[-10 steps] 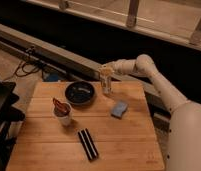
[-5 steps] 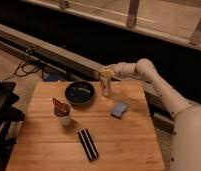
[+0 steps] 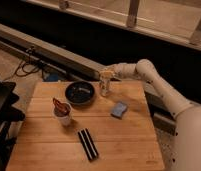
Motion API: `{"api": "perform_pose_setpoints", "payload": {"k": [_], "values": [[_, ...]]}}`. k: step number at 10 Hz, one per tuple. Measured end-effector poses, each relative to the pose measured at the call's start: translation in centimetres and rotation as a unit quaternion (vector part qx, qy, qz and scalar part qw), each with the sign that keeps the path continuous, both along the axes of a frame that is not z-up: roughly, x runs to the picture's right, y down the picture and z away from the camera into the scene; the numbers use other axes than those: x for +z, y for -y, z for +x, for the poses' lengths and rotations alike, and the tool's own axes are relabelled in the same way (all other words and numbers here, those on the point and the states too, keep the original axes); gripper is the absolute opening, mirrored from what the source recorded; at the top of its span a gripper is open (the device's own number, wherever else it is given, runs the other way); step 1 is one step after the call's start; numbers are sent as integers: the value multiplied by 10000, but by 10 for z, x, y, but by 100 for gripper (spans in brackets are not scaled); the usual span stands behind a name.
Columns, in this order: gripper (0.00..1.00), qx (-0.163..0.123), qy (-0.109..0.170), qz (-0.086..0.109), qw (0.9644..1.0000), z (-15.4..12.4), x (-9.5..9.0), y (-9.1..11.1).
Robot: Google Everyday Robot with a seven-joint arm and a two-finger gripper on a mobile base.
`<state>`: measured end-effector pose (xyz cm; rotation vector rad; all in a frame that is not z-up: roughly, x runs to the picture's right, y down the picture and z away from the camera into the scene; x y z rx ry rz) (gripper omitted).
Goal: Stand the bottle upright
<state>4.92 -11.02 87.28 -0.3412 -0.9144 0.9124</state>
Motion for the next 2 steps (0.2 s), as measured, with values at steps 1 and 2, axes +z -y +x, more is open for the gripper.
{"api": "perform_pose_setpoints", "payload": {"k": [1,2], "values": [[67,7,-3,13,10000,3,-1,2],[67,-25,12,35,10000,1,-1,4]]}}
